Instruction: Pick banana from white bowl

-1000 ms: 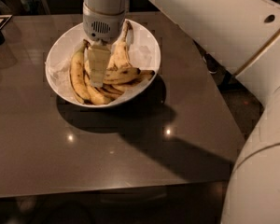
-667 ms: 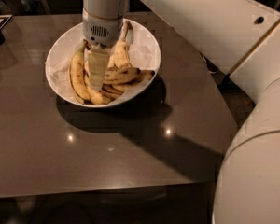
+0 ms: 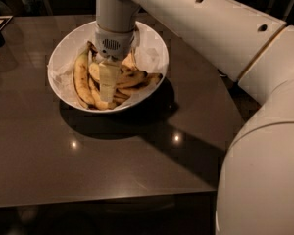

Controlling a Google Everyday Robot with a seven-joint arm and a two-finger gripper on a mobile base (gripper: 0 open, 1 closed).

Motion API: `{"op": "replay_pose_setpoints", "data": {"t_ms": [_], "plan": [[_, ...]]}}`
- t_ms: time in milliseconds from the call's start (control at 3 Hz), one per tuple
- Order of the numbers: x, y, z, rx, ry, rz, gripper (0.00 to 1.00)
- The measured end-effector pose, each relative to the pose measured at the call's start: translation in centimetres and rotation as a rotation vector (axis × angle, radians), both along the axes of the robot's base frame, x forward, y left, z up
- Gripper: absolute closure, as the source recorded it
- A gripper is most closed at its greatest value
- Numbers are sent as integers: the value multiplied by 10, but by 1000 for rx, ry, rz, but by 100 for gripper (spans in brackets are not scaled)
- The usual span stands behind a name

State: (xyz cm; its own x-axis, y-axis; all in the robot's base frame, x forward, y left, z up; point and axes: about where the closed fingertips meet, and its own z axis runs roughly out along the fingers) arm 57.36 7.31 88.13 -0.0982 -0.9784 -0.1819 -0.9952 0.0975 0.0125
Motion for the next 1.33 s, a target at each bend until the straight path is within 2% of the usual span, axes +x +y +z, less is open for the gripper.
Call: {"op": "replay_pose_setpoints", "data": {"t_ms": [333, 1000, 1333], "plan": [[0, -1, 4, -1, 1, -1, 45], [0, -1, 7, 0, 0, -2, 92], [-6, -2, 18, 37, -55, 41, 100]]}}
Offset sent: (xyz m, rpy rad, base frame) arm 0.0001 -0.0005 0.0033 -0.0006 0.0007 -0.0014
